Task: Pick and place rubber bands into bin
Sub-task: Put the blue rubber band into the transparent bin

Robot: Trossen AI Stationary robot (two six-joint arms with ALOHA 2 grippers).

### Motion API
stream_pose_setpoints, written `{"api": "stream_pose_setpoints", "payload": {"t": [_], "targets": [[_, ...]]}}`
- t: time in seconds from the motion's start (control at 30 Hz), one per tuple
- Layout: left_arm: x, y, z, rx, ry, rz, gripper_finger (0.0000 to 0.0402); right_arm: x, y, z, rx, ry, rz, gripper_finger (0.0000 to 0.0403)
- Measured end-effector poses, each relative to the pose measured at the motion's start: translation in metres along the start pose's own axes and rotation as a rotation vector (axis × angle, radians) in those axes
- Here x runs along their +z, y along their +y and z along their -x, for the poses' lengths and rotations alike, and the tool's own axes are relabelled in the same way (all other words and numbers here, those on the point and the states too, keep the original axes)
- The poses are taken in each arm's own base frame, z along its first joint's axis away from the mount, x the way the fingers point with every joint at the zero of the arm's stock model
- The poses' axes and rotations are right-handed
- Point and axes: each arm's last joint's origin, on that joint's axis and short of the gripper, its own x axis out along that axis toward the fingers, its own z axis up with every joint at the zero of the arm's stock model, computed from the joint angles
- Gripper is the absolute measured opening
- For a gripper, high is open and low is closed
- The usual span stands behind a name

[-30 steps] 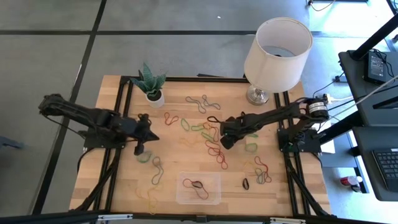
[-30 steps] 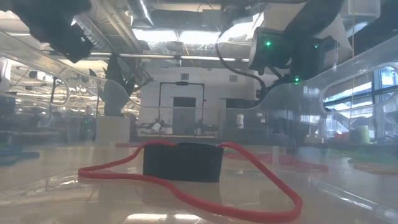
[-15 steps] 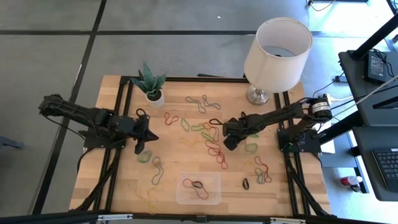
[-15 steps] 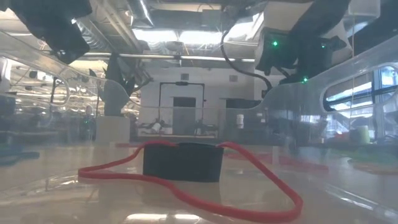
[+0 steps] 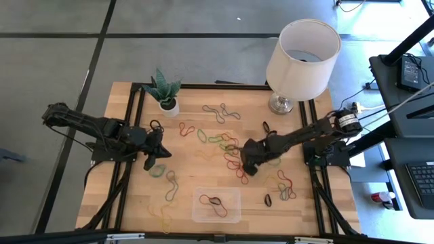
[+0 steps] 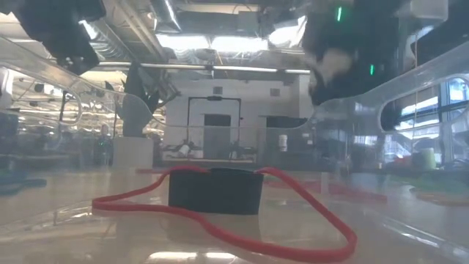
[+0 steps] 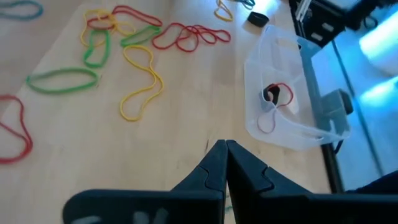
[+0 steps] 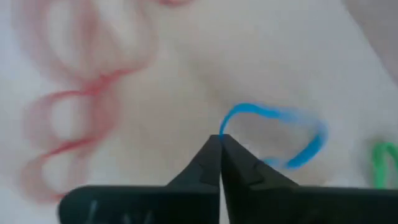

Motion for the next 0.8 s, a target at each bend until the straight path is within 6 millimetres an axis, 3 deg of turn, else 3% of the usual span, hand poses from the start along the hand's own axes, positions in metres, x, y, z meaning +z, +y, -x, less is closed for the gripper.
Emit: {"api": "stream_pose_setpoints", "payload": {"t": [0.3,0.4,0.57,0.8], "targets": [[0.0,0.0,0.0,0.0,0.0,-0.189,0.0004,-0.007,0.065,0.098,0.02,-0.247,-0.102,0.0001],[0.0,0.0,0.0,0.001,0.001,-0.232,0.0004,-0.006,0.09,0.122,0.054,-0.3,-0.119,0.0001],[0.0,0.0,0.0,0.001,0.0,-0.299,0.0004,0.0,0.148,0.131,0.125,-0.316,-0.1,0.0],[0.0,0.0,0.0,0.001,0.001,-0.308,0.0004,0.002,0.224,0.108,0.219,-0.313,-0.093,0.0]]}}
